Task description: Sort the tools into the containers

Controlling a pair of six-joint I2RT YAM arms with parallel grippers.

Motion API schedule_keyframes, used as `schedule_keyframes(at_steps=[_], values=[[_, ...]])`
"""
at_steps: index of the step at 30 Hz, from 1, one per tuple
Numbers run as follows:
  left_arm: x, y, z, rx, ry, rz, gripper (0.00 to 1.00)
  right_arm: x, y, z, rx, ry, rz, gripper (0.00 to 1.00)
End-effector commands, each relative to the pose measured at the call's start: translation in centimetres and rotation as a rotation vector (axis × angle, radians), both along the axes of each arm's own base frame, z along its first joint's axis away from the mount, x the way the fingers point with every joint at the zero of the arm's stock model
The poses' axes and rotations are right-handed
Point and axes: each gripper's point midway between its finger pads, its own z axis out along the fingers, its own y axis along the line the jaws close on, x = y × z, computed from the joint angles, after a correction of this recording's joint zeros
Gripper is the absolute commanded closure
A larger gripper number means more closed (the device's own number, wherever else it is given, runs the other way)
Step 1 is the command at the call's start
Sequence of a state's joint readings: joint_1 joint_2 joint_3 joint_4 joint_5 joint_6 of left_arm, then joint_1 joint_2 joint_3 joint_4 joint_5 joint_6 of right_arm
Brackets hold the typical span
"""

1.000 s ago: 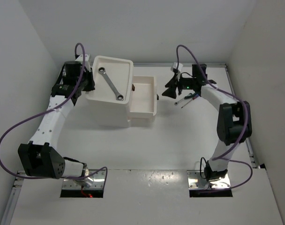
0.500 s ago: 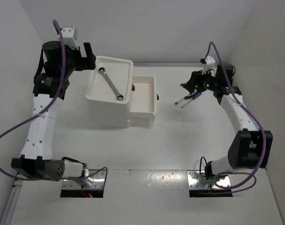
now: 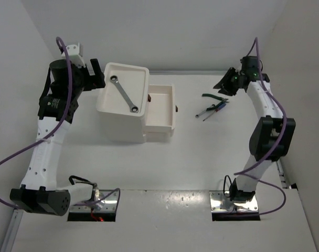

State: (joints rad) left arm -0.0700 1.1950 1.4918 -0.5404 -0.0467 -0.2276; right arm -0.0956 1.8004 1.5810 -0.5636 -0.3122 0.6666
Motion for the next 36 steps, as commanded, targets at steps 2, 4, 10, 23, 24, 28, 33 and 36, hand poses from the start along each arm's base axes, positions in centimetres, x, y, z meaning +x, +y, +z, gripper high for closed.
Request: schedule_keyframes(at_steps=[2,4,10,23,24,28,33,36], values=[[-0.5,1.0,1.8,-0.019,-0.066,0.055,0.01,-0.3,0.5,-4.5,0.129,0.290,-0.203,0.67],[-0.1,0.9,1.1,-0.017,-0.048,0.055,0.01,0.0,1.1,-5.5,0.156,0.309,-0.213,0.68],[0.6,0.9,0.1,-0.024,-0.026,0.057,0.01,1.0,1.4,-9.4,0.180,0.405,-0.284,0.70],[1.8,0.9,-1.3,-0.028,0.004,0.069,0.01,0.8,0.5,-15.1,0.159,0.521,-0.336,0.71],[2.1,0.9,-1.6,-0.027,0.013,0.069,0.01,0.8,0.3,-15.1,0.150,0.519,-0.342,0.71],[2.2,0.8,-1.8,-0.036,0.013,0.071,0.01,1.1,0.2,-15.1,0.142,0.517,-0.348,0.67],[2.4,0.8,-2.6,-0.034,0.031,0.072,0.01,1.3,-0.5,-15.7,0.136,0.524,-0.362,0.60],[2.4,0.8,-2.6,-0.034,0.031,0.072,0.01,1.2,-0.9,-16.2,0.138,0.533,-0.372,0.60]])
